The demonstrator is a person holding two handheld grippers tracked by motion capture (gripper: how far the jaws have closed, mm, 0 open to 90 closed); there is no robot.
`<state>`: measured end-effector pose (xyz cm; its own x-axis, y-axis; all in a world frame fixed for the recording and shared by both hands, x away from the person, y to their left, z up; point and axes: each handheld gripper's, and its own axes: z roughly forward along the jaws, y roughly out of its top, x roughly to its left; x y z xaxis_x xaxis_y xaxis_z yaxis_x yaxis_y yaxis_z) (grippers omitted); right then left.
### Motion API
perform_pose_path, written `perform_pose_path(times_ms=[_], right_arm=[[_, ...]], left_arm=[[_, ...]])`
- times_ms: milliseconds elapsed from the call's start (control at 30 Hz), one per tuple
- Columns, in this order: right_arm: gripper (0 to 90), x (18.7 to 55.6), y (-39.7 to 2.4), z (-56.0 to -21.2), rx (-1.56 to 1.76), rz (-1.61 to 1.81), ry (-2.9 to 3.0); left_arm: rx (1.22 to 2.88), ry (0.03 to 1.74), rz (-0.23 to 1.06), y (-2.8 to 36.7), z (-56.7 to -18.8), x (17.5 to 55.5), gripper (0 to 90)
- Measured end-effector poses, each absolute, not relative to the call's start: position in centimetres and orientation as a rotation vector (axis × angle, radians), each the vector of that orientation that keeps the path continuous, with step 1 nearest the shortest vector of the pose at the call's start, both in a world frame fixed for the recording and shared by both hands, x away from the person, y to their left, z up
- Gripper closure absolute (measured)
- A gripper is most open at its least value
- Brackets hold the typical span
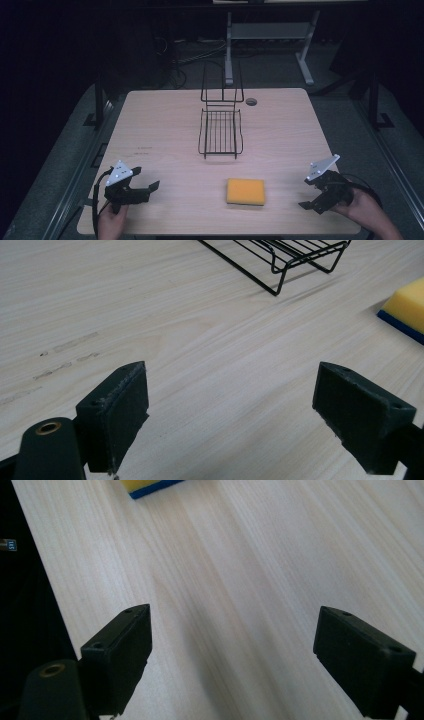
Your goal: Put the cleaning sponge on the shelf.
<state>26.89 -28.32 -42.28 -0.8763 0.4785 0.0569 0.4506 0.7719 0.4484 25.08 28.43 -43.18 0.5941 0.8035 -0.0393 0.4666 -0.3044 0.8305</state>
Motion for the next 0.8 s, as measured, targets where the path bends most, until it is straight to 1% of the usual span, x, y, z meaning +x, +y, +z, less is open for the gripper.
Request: perform_pose_path(times_ms=[800], right_arm=[[15.2,28.1,-24.2,-41.5,0.634,0.723,2.957]], left_arm=[[1.952,1.007,0.493,28.6,-43.1,25.0,14.1]])
